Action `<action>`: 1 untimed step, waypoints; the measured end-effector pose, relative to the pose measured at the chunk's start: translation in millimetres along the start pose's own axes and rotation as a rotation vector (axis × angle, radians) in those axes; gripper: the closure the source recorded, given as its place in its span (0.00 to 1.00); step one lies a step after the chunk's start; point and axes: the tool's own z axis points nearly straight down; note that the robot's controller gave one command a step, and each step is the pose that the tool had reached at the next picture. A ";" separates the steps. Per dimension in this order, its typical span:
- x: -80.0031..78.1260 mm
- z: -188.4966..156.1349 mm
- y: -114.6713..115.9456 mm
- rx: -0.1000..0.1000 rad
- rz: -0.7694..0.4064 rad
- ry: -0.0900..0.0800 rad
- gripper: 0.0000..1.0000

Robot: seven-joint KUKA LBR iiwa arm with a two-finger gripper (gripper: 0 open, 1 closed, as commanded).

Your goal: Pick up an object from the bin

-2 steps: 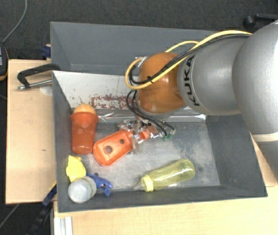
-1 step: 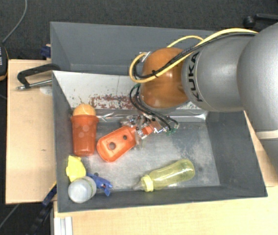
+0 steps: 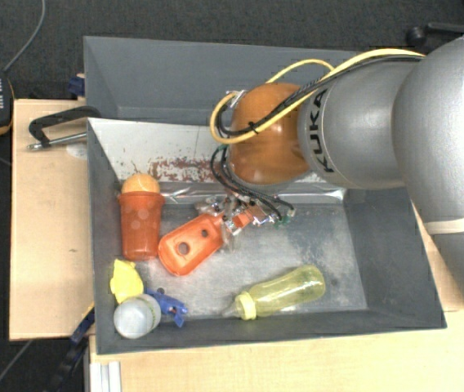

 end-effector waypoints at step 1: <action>-2.0 0.1 -9.3 0.001 -0.024 -0.006 1.00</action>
Offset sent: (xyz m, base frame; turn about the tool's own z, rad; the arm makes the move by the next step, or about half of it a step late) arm 0.0102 0.0016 -0.0009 -0.0228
